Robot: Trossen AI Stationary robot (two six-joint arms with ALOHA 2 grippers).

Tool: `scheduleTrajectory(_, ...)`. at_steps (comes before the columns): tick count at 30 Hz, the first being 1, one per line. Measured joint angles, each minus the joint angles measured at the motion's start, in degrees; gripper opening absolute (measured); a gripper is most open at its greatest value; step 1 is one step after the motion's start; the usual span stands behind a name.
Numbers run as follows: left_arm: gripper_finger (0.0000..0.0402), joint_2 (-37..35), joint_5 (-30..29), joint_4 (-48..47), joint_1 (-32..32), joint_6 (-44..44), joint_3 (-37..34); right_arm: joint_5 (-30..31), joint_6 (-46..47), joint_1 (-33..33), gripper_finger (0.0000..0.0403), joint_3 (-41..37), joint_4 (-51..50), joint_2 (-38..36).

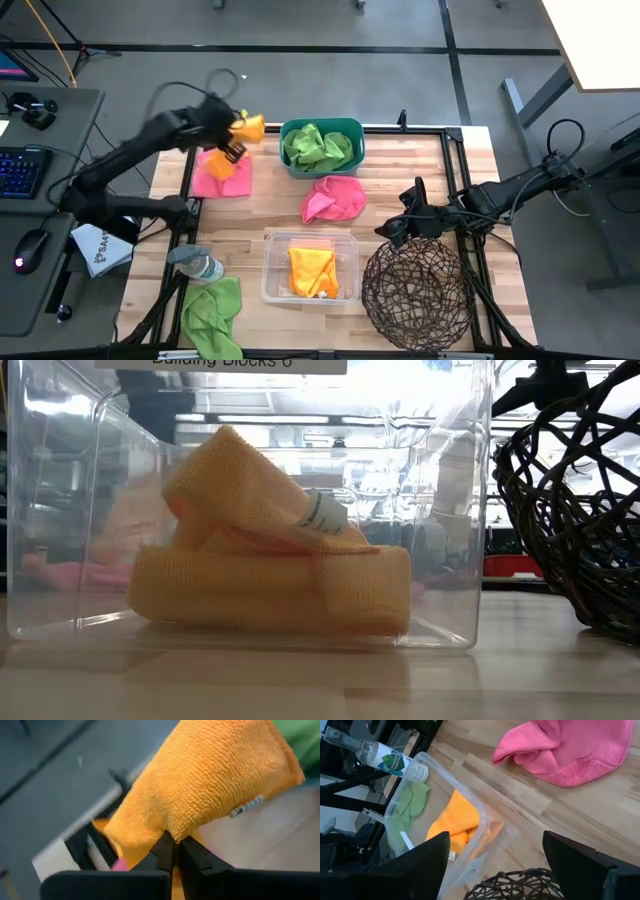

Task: Sort microfiber towel by color & place in baskets
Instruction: Put the light orange microfiber cloth into the transparent bin

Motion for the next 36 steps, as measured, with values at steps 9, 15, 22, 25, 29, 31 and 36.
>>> scheduleTrajectory(9,0.0001,-6.71,2.99,3.50,-5.56,-1.53,18.86,0.51,-2.28,0.00,0.0314,0.00,0.19,0.00)
scheduleTrajectory(15,0.0000,-6.20,11.38,11.71,-17.17,-3.82,20.67,4.35,-4.35,0.00,0.0314,0.00,0.28,-0.14)
scheduleTrajectory(22,0.0000,-0.44,14.62,23.51,-38.54,-9.96,15.13,12.18,-7.09,-0.02,0.0314,0.00,0.39,-0.91)
scheduleTrajectory(25,0.0000,3.77,18.27,31.01,-46.33,-10.94,14.20,13.11,-9.04,-0.02,0.0314,0.00,0.42,-1.54)
scheduleTrajectory(29,0.0000,10.19,19.30,38.21,-53.87,-11.29,14.15,13.41,-12.06,-0.91,0.0314,0.00,0.37,-2.38)
scheduleTrajectory(31,0.0000,12.81,19.86,39.21,-56.03,-12.62,14.14,13.46,-12.80,-1.80,0.0314,0.00,0.37,-2.48)
scheduleTrajectory(36,0.0000,17.96,18.30,32.37,-58.42,-16.35,14.06,12.93,-15.57,-3.57,0.0314,0.00,0.35,-2.47)
